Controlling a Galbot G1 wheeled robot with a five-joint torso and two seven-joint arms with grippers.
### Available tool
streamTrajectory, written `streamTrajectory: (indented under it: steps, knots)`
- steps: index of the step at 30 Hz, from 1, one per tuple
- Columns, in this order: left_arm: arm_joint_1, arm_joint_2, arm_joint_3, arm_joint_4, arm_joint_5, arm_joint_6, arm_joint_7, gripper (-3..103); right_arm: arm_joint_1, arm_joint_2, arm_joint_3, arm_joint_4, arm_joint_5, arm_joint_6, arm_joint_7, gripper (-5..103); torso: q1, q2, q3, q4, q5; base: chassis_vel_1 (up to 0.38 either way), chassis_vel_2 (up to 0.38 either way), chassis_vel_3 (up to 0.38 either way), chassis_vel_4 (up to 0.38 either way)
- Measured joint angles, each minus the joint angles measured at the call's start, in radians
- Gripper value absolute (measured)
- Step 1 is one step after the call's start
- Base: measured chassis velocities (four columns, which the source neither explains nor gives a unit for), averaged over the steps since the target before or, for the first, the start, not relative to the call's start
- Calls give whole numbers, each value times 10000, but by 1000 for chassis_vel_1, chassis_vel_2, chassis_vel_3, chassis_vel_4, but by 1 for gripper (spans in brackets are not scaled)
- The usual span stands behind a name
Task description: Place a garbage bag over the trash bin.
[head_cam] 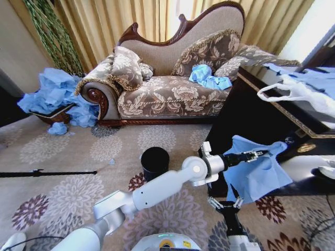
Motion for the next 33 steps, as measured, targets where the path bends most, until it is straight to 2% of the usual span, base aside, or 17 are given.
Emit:
streamTrajectory:
  steps: [1, 3, 5, 11, 13, 15, 19, 23, 24, 25, 33]
  knots:
    - [11, -15, 0, 33, 4, 0, 12, 7, 2, -1, -1, -2, 0, -4, 2, 100, 0, 0, 0, 0, 0, 0, 0, 0, 0]
    - [16, -32, 1, 55, 8, 1, 17, 7, 3, -1, -2, -4, 0, -6, 5, 100, 0, 0, 0, -1, 0, 0, 0, 0, 0]
    - [33, -111, -1, 128, 42, 41, 30, 1, 4, -1, -3, -16, 0, -10, 24, 100, 0, 0, 0, -1, 0, 0, 0, 0, 0]
    - [71, -97, -6, 145, 362, 228, -12, 0, 19, -1, 3, -36, 10, -32, 78, 100, 0, 0, 0, -1, 0, 0, 0, 0, 0]
    - [77, -46, 6, 91, 616, 375, -255, 0, 22, -1, 4, -36, 14, -39, 87, 100, 0, 0, 0, -1, 0, 0, 0, 0, 0]
    - [80, 41, -83, -137, 943, 766, -585, 0, 13, -1, -2, -15, 48, -42, 137, 100, 0, 0, 0, -1, 0, 0, 0, 0, 0]
    - [65, 179, -189, -318, 1086, 1058, -970, 0, -31, -1, -23, -3, 115, 15, 209, 100, 0, 1, 0, -1, -1, 0, 0, 0, 0]
    - [149, 562, -290, -281, 1366, 1183, -1619, 0, -238, -121, -34, 239, 205, 291, 208, 100, 0, 2, 0, -2, 0, 0, 0, 0, 0]
    - [149, 562, -290, -281, 1366, 1183, -1619, 0, -238, -121, -34, 239, 205, 291, 208, 100, 0, 2, 0, -2, 0, 0, 0, 0, 0]
    - [264, 808, -370, -327, 1391, 1186, -1795, 0, -377, -182, -45, 507, 194, 303, 243, 100, 0, 2, 0, -2, -1, 0, 0, 0, 0]
    - [781, 1862, -712, -971, 1298, 1322, -2031, 0, -887, -449, -124, 1775, 297, 313, 351, 100, 0, 2, 0, -1, -3, 0, 0, 0, 0]
